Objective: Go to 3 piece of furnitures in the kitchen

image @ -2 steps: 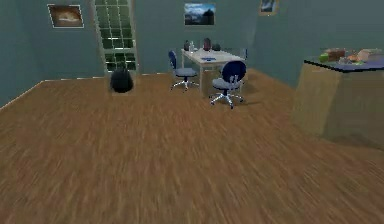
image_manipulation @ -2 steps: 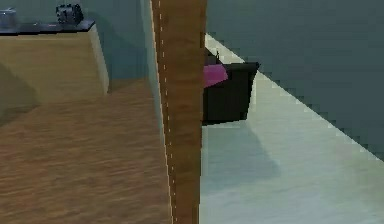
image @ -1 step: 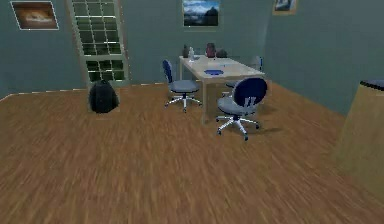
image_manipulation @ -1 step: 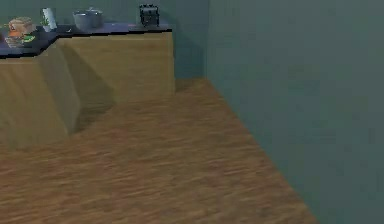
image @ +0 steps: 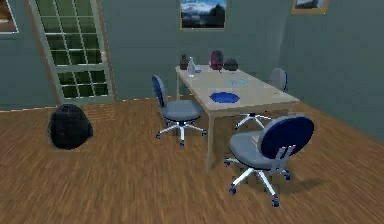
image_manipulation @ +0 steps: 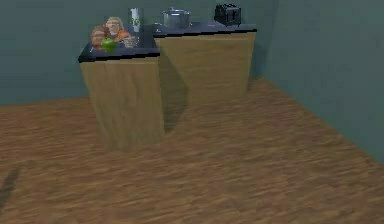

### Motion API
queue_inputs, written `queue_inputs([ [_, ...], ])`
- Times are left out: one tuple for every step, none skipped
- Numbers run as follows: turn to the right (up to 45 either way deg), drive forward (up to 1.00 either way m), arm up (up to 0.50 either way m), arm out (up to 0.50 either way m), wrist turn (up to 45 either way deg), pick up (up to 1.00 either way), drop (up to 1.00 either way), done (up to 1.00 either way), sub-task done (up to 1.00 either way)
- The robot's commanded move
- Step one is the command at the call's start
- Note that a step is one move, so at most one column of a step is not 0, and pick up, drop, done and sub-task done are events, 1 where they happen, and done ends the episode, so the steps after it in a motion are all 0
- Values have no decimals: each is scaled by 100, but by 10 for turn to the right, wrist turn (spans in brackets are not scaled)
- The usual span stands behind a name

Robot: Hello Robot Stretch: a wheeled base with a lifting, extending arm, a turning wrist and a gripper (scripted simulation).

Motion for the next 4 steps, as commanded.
queue_inputs([
  [90,0,0,0,0,0,0,0,0],
  [0,45,0,0,0,0,0,0,0],
  [150,0,0,0,0,0,0,0,0],
  [0,0,0,0,0,0,0,0,100],
])
